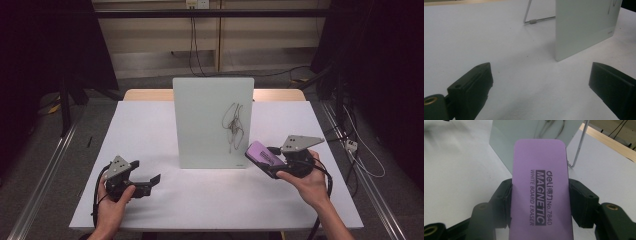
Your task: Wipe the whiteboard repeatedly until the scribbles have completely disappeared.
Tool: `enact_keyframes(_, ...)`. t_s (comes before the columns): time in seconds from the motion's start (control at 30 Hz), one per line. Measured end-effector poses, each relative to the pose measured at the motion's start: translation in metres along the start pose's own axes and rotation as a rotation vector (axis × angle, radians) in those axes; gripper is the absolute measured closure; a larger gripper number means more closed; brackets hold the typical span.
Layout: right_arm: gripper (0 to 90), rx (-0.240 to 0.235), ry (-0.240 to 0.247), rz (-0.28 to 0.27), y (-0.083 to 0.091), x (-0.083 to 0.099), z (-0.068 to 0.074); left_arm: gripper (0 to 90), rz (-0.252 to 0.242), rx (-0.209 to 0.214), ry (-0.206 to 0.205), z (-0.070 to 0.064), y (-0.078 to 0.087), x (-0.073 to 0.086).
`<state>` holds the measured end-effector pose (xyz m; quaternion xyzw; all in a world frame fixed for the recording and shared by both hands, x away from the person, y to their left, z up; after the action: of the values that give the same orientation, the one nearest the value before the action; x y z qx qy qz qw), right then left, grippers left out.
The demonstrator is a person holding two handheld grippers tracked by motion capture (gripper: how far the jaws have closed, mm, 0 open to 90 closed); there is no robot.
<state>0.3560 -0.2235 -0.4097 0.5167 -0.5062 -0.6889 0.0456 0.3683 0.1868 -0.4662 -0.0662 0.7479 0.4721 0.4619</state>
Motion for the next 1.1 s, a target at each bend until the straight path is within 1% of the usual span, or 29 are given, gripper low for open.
enact_keyframes(0.17,41.4,-0.003,0.022,-0.019,0.004,-0.007,0.004,5.0,0.006,-0.004,0.003,0.001,-0.001,0.000)
enact_keyframes(0.33,41.5,0.001,0.037,-0.061,0.012,-0.019,0.007,5.0,0.004,-0.005,0.003,0.001,-0.001,0.000)
enact_keyframes(0.5,41.4,0.007,0.052,-0.074,0.014,-0.027,0.007,5.0,0.003,-0.007,-0.004,0.000,0.000,0.000)
enact_keyframes(0.6,41.4,0.005,0.062,-0.077,0.011,-0.034,0.004,5.0,0.005,-0.006,-0.003,0.000,-0.001,0.000)
enact_keyframes(0.67,41.4,0.003,0.072,-0.089,0.010,-0.040,0.002,5.0,0.006,-0.006,-0.002,0.001,-0.001,0.000)
enact_keyframes(0.7,41.4,0.003,0.080,-0.095,0.008,-0.046,0.001,5.0,0.006,-0.005,-0.003,0.000,-0.001,0.000)
enact_keyframes(0.73,41.4,0.003,0.080,-0.095,0.008,-0.046,0.001,5.0,0.010,-0.006,-0.008,0.000,-0.001,0.000)
enact_keyframes(0.77,41.4,0.000,0.083,-0.106,0.008,-0.052,0.000,5.1,0.011,-0.004,-0.009,0.000,-0.001,0.000)
enact_keyframes(0.8,41.4,0.000,0.083,-0.106,0.008,-0.052,0.000,5.1,0.007,-0.003,-0.006,-0.001,-0.001,0.000)
enact_keyframes(0.97,41.4,-0.011,0.107,-0.119,0.007,-0.068,-0.002,5.0,0.014,-0.002,-0.011,0.000,-0.003,0.000)
enact_keyframes(1.07,41.4,-0.009,0.103,-0.130,0.007,-0.077,-0.004,5.0,0.014,-0.002,-0.010,0.000,-0.003,0.000)
enact_keyframes(1.1,41.4,0.000,0.103,-0.138,0.008,-0.081,-0.007,5.0,0.015,-0.002,-0.009,0.000,-0.003,0.000)
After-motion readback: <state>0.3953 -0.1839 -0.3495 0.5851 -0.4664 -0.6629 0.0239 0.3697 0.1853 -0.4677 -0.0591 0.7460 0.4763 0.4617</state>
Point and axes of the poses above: each handheld gripper's, and its own axes: y roughly backward along the jaws, x roughly out of its underside, z roughly to its left, the point moved 6 cm from there along -y, roughly forward along the jaws, and after that the axes turned 12 degrees about z, right-handed, at the moved point
